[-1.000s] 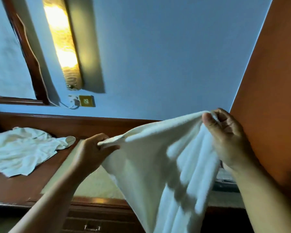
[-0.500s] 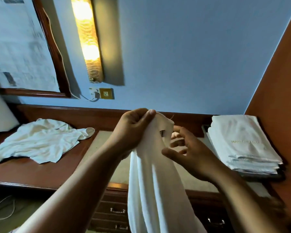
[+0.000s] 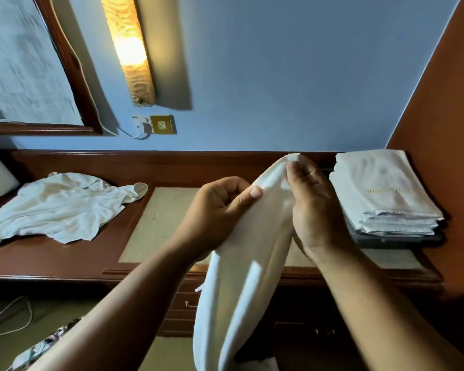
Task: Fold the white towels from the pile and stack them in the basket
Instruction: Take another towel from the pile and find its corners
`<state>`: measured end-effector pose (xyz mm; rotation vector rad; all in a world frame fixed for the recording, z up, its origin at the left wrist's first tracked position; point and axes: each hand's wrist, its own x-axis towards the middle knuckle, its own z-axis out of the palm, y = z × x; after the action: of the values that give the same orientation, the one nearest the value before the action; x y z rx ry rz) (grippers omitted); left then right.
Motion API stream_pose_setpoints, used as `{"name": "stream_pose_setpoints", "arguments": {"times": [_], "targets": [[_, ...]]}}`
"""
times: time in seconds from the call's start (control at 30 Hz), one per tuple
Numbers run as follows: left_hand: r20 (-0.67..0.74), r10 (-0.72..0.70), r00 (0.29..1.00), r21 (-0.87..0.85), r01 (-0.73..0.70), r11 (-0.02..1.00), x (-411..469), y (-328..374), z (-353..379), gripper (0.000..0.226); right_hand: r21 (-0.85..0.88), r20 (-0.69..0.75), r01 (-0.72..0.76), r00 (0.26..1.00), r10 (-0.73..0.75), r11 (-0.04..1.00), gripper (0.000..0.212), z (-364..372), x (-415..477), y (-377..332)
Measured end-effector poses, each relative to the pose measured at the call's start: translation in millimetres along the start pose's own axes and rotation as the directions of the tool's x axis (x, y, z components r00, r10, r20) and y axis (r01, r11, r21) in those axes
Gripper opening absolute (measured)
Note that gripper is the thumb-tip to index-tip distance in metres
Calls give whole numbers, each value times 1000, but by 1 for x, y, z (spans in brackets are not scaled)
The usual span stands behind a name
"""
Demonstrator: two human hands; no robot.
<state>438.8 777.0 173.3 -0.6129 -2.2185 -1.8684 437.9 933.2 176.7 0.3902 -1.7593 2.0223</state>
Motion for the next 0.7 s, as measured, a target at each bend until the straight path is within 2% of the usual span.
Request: {"name": "stream_pose_setpoints", "arguments": {"times": [0.07, 0.1, 0.2, 0.27, 0.3, 0.33, 0.4, 0.43, 0.47, 0.5, 0.57, 0.6, 0.63, 0.67, 0.7], "targets": [[46, -41, 998, -23, 42, 999, -24, -29, 7, 33, 101, -131, -55, 989, 68, 993, 22, -5, 10, -8], [91, -93, 992, 21, 91, 996, -38, -49, 7, 41, 134, -222, -75, 969, 103, 988, 21, -13, 18, -11], [153, -327, 933, 273, 278, 921, -88, -125, -13, 62, 107, -442, -84, 888, 123, 991, 24, -62, 45, -16], [64, -411, 909, 421, 349, 837, -117, -159, -35, 64, -5, -519, -96, 851, 80, 995, 23, -98, 52, -11], [-6, -436, 900, 431, 396, 811, -127, -168, -45, 58, -87, -526, -118, 849, 55, 989, 23, -110, 49, -4], [-65, -453, 889, 404, 439, 803, -131, -172, -51, 51, -180, -501, -149, 865, 40, 972, 24, -118, 42, 4], [-133, -457, 880, 350, 472, 809, -125, -160, -51, 26, -366, -343, -209, 936, 78, 907, 26, -120, 19, 19], [-112, -418, 902, 346, 429, 834, -115, -147, -46, 14, -451, -224, -221, 966, 130, 865, 27, -117, 7, 26], [-55, -346, 936, 387, 340, 857, -103, -129, -39, 25, -533, -94, -210, 977, 189, 820, 29, -111, -6, 29], [28, -289, 957, 412, 252, 875, -91, -113, -31, 31, -615, 33, -192, 963, 269, 765, 36, -101, -19, 30], [185, -189, 965, 365, 111, 924, -69, -81, -15, 25, -710, 256, -166, 844, 471, 684, 60, -77, -44, 32], [225, -114, 968, 335, 33, 942, -58, -68, -8, 22, -707, 338, -174, 768, 544, 685, 64, -65, -54, 34], [238, -51, 970, 322, -29, 946, -49, -56, -2, 19, -694, 397, -156, 732, 555, 703, 55, -54, -63, 36], [223, -10, 975, 329, -66, 942, -43, -51, 0, 14, -666, 420, -117, 757, 501, 736, 38, -46, -71, 39], [193, 17, 981, 344, -83, 935, -38, -49, 0, 9, -641, 391, -82, 821, 416, 763, 30, -42, -75, 40]]}}
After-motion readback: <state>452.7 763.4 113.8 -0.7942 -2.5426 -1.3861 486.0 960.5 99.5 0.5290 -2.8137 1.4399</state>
